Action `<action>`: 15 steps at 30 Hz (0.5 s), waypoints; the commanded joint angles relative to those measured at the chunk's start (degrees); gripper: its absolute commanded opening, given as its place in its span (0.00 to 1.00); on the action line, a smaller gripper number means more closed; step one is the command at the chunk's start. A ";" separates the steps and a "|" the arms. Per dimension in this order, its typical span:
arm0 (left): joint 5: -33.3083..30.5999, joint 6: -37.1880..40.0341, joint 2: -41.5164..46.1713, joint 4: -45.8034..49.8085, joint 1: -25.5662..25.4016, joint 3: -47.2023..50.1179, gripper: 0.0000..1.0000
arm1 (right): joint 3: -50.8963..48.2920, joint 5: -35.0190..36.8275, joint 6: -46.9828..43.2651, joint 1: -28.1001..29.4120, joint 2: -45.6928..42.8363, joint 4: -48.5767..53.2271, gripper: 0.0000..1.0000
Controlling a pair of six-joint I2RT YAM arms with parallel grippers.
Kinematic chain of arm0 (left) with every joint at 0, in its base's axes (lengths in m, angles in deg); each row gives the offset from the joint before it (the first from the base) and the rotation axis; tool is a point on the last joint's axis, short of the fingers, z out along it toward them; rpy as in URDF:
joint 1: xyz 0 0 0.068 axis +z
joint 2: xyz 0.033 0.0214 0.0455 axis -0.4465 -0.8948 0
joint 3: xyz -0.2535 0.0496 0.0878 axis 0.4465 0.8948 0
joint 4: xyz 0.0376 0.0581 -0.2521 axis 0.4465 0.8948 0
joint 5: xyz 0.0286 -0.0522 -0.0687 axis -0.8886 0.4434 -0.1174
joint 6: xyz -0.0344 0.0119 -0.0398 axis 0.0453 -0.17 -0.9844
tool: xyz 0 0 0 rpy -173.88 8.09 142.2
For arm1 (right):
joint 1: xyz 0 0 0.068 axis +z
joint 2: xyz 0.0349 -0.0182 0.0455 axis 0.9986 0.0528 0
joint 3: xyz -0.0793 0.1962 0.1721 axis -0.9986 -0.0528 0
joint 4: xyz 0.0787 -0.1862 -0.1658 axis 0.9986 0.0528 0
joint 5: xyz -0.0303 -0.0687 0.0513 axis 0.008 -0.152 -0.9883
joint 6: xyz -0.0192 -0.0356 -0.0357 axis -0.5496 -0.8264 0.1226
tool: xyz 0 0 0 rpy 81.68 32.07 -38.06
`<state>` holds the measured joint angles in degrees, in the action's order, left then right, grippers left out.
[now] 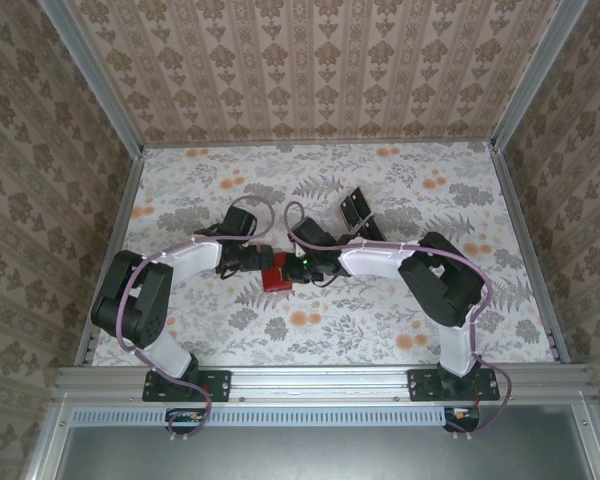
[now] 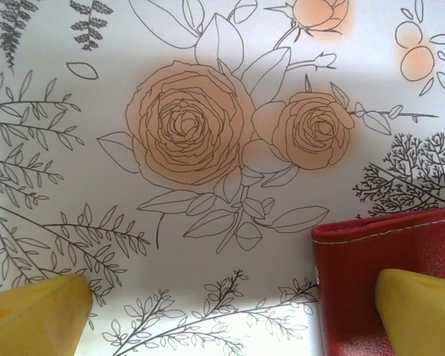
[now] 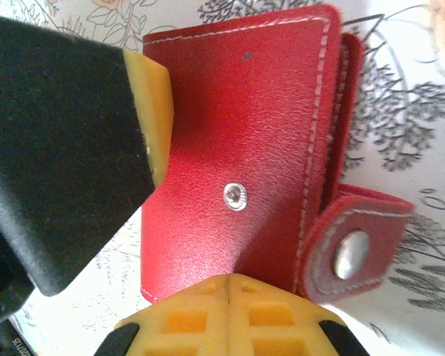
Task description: Put the credit cards into the card holder
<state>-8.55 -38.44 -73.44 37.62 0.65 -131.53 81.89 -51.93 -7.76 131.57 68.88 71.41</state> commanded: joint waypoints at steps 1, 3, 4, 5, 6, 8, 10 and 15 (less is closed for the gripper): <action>-2.72 -0.13 -1.62 0.30 0.21 0.96 1.00 | 2.32 4.70 -2.72 -1.66 -5.92 5.90 0.17; -2.57 -0.16 -1.68 0.07 0.15 1.16 1.00 | 3.85 6.76 -4.35 -2.05 -6.10 9.45 0.26; -2.49 -0.20 -1.74 -0.07 0.12 1.22 1.00 | 4.70 7.40 -5.13 -2.18 -5.84 10.83 0.29; -2.46 -0.24 -1.72 -0.21 0.16 1.30 1.00 | 5.89 8.12 -5.76 -2.19 -5.41 12.38 0.31; -2.45 -0.31 -1.84 -0.27 0.16 1.27 1.00 | 6.86 8.47 -6.38 -2.19 -4.80 13.62 0.34; -2.38 -0.45 -1.80 -0.41 0.20 1.44 1.00 | 8.76 9.06 -7.36 -2.15 -3.33 15.51 0.36; -2.37 -0.47 -1.83 -0.58 0.16 1.51 1.00 | 10.47 9.63 -8.20 -2.02 -1.97 17.14 0.36; -2.24 -0.47 -1.84 -0.69 0.17 1.56 1.00 | 13.70 11.06 -10.00 -1.45 0.65 19.53 0.37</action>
<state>-8.68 -38.47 -73.44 37.43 0.61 -131.45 93.56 -43.25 -15.26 129.52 67.40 85.74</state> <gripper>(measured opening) 0.997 0.368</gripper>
